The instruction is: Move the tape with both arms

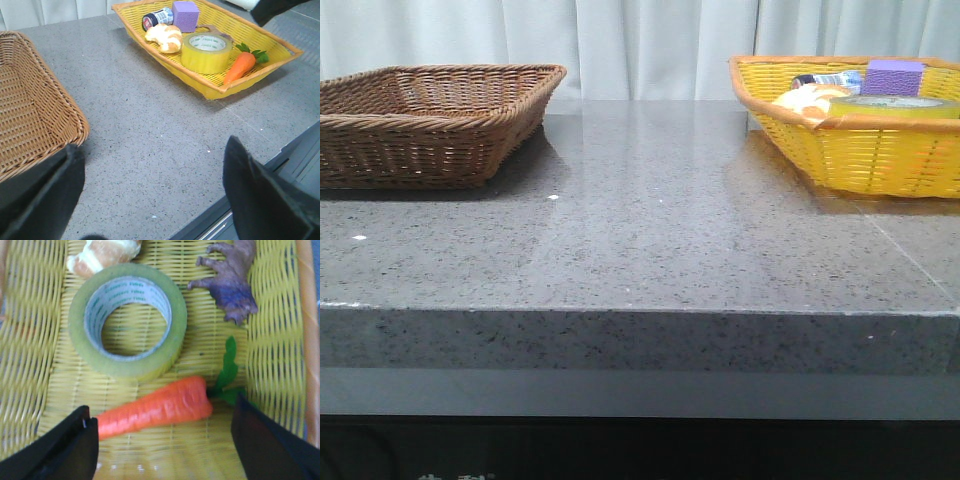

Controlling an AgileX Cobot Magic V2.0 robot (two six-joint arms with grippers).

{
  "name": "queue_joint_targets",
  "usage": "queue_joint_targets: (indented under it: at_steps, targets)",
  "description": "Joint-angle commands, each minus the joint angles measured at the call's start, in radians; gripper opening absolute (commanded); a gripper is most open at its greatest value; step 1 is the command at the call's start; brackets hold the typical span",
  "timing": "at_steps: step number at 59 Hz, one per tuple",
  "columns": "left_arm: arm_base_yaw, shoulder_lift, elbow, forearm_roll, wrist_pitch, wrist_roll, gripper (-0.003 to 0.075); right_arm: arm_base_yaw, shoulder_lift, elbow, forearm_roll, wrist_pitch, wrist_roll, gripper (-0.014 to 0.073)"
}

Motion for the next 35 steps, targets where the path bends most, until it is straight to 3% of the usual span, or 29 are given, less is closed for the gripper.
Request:
queue_joint_targets:
  at_steps: [1,21,35]
  targets:
    - [-0.009,0.003,-0.035,-0.009,-0.085,-0.007,0.0564,-0.005,0.055,-0.113,-0.004,-0.009,-0.001,0.057]
    - [-0.009,0.003,-0.035,-0.009,-0.085,-0.007,0.0564,-0.005,0.378,-0.452,-0.004,0.127,-0.002,0.057]
    - [-0.009,0.003,-0.035,-0.009,-0.085,-0.007,0.0564,-0.005,0.522,-0.579,-0.004,0.203,-0.002,0.057]
